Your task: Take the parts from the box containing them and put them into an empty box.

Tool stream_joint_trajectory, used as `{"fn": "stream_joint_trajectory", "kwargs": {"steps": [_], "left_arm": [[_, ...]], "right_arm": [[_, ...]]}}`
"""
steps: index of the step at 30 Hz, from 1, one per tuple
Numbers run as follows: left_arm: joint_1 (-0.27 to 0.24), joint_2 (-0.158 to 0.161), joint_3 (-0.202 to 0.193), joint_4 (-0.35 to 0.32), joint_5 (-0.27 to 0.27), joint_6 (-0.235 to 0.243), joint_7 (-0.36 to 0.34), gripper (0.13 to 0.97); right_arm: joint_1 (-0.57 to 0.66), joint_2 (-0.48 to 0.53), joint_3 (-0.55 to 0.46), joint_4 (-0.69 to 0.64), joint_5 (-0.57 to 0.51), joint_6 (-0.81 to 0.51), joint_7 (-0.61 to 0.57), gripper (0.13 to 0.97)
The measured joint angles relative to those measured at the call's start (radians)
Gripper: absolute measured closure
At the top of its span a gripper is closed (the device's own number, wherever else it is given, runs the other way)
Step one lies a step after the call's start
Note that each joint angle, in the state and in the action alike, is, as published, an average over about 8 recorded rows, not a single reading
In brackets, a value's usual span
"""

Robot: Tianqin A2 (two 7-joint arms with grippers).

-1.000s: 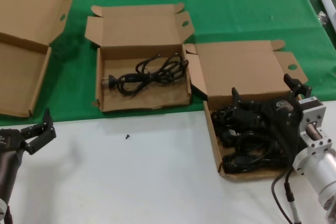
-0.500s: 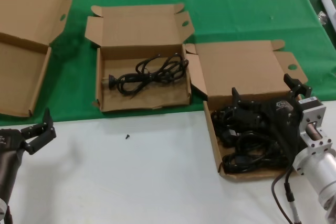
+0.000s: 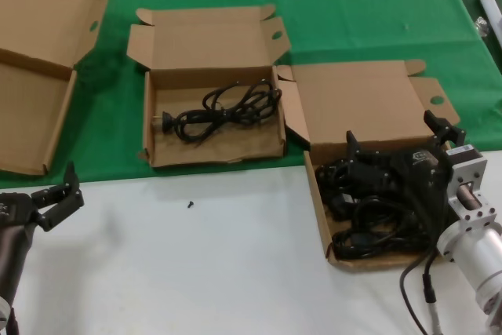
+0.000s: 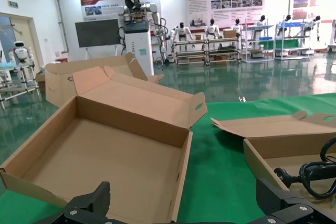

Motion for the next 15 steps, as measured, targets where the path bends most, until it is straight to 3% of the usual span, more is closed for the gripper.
{"fn": "stream_joint_trajectory", "kwargs": {"steps": [15], "left_arm": [[0.000,0.000,0.000,0.000,0.000,0.000,0.000,0.132]], "right_arm": [[0.000,0.000,0.000,0.000,0.000,0.000,0.000,0.129]]}}
